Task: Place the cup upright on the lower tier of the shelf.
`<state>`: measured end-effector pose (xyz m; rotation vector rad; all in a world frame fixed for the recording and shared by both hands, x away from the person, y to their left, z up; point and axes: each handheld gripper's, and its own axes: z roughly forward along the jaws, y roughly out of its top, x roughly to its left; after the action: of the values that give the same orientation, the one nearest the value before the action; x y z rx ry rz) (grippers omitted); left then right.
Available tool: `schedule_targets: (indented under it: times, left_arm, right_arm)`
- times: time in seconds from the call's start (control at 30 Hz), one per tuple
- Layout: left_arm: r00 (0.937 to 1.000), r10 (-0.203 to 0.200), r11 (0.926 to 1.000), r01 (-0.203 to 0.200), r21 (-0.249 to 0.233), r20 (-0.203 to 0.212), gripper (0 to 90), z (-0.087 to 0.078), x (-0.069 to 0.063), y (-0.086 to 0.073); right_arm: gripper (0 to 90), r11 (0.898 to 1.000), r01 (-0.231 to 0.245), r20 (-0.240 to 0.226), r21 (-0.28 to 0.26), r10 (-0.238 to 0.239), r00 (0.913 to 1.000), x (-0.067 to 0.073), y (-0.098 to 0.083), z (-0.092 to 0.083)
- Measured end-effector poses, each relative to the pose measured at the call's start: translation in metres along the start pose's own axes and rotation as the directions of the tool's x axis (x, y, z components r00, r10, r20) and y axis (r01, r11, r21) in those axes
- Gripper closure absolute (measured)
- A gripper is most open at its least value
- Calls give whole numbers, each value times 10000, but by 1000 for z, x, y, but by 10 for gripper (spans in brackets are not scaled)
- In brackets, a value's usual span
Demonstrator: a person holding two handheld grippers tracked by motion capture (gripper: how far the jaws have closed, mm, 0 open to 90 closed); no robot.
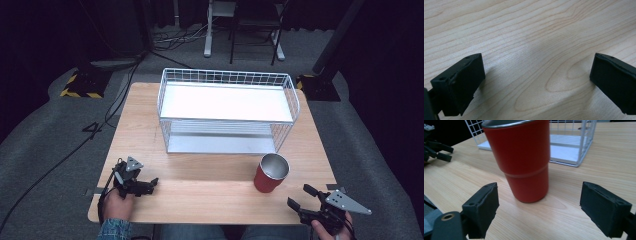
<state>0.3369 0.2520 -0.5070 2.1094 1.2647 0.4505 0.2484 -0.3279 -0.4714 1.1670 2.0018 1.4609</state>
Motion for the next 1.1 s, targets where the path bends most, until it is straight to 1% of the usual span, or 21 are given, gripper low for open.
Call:
schedule_targets:
  times: [0.1,0.13,0.2,0.27,0.3,0.33,0.37,0.4,0.43,0.5,0.57,0.6,0.63,0.67,0.77,0.8,0.83,0.87,0.93,1.0,1.1]
  left_arm:
    - [10000,2,10000,-2,0,0,1,0,0,0]
    - [10000,-16,10000,16,23,4,1,0,0,0]
    - [10000,-8,10000,8,12,-3,1,0,0,0]
    - [10000,-22,10000,22,-2,-14,2,0,0,0]
    - [10000,-28,10000,28,-8,-22,2,0,0,0]
    - [10000,-13,10000,13,4,-32,2,0,0,0]
    - [10000,-20,10000,20,3,-38,2,0,-1,-1]
    - [10000,-36,10000,36,11,-63,2,-1,-1,-1]
    - [10000,-36,10000,36,11,-63,2,-1,-1,-1]
    - [9999,-51,10000,51,20,-98,2,-1,-1,-1]
    - [9998,-111,9999,111,0,-165,2,-1,-2,-2]
    - [9998,-141,9999,141,-1,-165,2,-1,-3,-2]
    - [9997,-146,9999,146,2,-177,2,-1,-3,-2]
    - [9997,-160,9999,160,-11,-173,2,-1,-3,-2]
    - [9997,-178,9998,178,18,-172,2,-2,-4,-2]
    - [9997,-166,9999,167,24,-171,2,-2,-4,-2]
    - [9997,-166,9999,167,24,-171,1,-2,-4,-2]
    - [9997,-172,9998,172,22,-171,2,-2,-4,-2]
    - [9997,-160,9999,161,30,-168,1,-2,-4,-2]
    - [9997,-158,9999,159,32,-167,1,-2,-4,-2]
    - [9997,-176,9998,177,20,-167,1,-2,-4,-2]
  right_arm:
    - [159,10000,-12,-130,-20,12,9999,5,0,7]
    - [159,10000,-83,-170,-2,83,9998,7,0,12]
    - [159,10000,-64,-165,52,64,9998,8,0,15]
    - [159,9999,-66,-155,158,68,9999,11,0,24]
    - [159,9999,-66,-155,158,68,9999,11,0,24]
    - [159,9998,76,-171,206,-73,9998,11,1,30]
    - [159,9998,76,-171,206,-73,9998,11,1,30]
    - [159,9997,101,-35,225,-101,9999,12,1,35]
    - [159,9997,101,-35,225,-101,9999,12,1,35]
    - [159,9996,98,-49,248,-97,9999,12,1,41]
    - [159,9992,104,-181,378,-97,9998,12,1,46]
    - [159,9984,232,-311,515,-216,9993,12,1,50]
    - [159,9984,184,-315,533,-167,9994,14,2,52]
    - [159,9984,226,-352,517,-208,9992,14,2,55]
    - [157,9966,440,-521,703,-403,9978,16,3,65]
    - [152,9963,426,-412,745,-396,9984,17,3,69]
    - [152,9963,426,-412,745,-396,9984,17,3,69]
    - [155,9961,431,-243,764,-414,9988,16,4,74]
    - [156,9959,376,-198,820,-361,9992,16,5,76]
    - [157,9957,366,-162,853,-354,9992,14,5,84]
    - [157,9953,421,-107,871,-413,9991,14,5,89]
